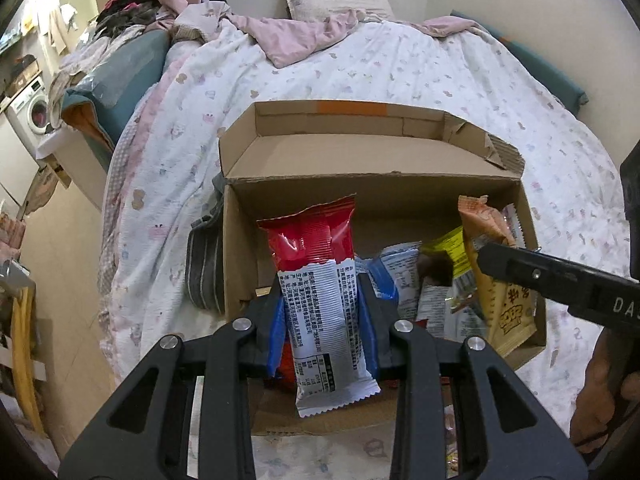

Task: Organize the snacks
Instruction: 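Carry the white-red bar over the box with the left gripper while the right gripper carries the peanut bag, then open both grippers to drop the snacks into the box and withdraw, then grasp the red pouch with the right gripper while the left gripper grasps the chocolate wafer, then carry the chocolate wafer into the box with the left gripper while the right gripper carries the red pouch in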

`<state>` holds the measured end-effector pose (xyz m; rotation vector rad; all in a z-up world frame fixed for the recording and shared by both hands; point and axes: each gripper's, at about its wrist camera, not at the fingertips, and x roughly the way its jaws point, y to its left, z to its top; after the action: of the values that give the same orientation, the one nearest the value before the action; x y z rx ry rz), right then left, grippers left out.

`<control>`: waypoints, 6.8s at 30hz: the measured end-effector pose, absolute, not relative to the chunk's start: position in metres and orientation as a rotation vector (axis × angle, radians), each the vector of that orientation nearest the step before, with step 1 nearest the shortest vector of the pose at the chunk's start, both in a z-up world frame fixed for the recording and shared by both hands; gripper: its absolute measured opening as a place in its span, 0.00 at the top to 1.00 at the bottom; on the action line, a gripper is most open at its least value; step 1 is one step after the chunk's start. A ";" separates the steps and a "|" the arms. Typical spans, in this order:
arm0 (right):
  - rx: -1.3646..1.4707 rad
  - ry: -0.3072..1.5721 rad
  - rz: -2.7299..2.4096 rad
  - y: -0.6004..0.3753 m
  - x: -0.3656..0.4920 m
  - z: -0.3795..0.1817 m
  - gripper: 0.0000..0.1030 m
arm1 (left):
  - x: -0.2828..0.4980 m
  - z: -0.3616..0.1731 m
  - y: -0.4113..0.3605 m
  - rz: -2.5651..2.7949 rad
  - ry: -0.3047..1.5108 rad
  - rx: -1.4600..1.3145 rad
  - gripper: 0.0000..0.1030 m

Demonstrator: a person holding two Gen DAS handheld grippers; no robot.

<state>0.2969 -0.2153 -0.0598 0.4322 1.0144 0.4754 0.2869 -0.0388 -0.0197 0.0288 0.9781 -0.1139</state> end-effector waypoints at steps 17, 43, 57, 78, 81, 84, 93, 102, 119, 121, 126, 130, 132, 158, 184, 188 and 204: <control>0.535 0.984 0.494 -0.233 0.300 -0.059 0.38 | 0.280 -0.018 -0.038 -0.144 0.970 0.011 0.46; 0.522 0.937 0.419 -0.255 0.267 -0.043 0.31 | 0.253 -0.009 -0.020 -0.097 0.945 -0.048 0.31; 0.453 0.934 0.328 -0.269 0.210 -0.039 0.30 | 0.206 0.001 -0.013 -0.078 0.922 -0.061 0.31; 0.401 1.127 0.182 -0.311 0.165 -0.092 0.29 | 0.159 -0.032 -0.008 -0.033 1.034 -0.075 0.18; 0.412 1.186 0.165 -0.319 0.164 -0.108 0.29 | 0.157 -0.037 -0.007 -0.032 1.050 -0.077 0.18; 0.411 1.244 0.145 -0.321 0.164 -0.124 0.29 | 0.155 -0.041 -0.006 -0.025 1.061 -0.070 0.18; 0.103 1.360 0.178 -0.255 0.196 -0.161 0.13 | 0.154 -0.057 -0.003 -0.035 1.134 -0.077 0.18; -0.154 1.443 0.216 -0.208 0.216 -0.199 0.09 | 0.150 -0.065 0.006 -0.021 1.142 -0.049 0.18; -0.026 1.402 0.270 -0.241 0.193 -0.170 0.54 | 0.125 -0.122 -0.043 -0.143 1.370 -0.105 0.18; -0.025 1.394 0.270 -0.244 0.187 -0.167 0.54 | 0.122 -0.129 -0.052 -0.144 1.391 -0.089 0.18; 0.021 1.364 0.269 -0.260 0.174 -0.153 0.54 | 0.124 -0.146 -0.069 -0.158 1.449 -0.069 0.34; 0.047 1.343 0.271 -0.286 0.168 -0.143 0.54 | 0.125 -0.156 -0.074 -0.154 1.476 -0.057 0.50; 0.054 1.334 0.274 -0.294 0.162 -0.137 0.54 | 0.125 -0.156 -0.076 -0.147 1.475 -0.052 0.53; 0.134 1.219 0.381 -0.303 0.136 -0.085 0.55 | 0.146 -0.107 -0.066 -0.095 1.294 0.029 0.87; 0.349 0.860 0.445 -0.281 0.179 0.003 0.54 | 0.197 0.019 -0.022 -0.046 0.943 0.014 0.87; 0.354 0.858 0.436 -0.277 0.195 0.003 0.54 | 0.216 0.027 -0.022 -0.051 0.914 0.009 0.87; 0.302 0.942 0.395 -0.250 0.251 -0.028 0.54 | 0.262 0.006 -0.030 -0.096 0.873 0.007 0.87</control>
<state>0.2505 -0.2495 -0.0283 0.3020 0.9418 0.3948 0.2621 -0.0304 0.0060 0.0075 0.8729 -0.0958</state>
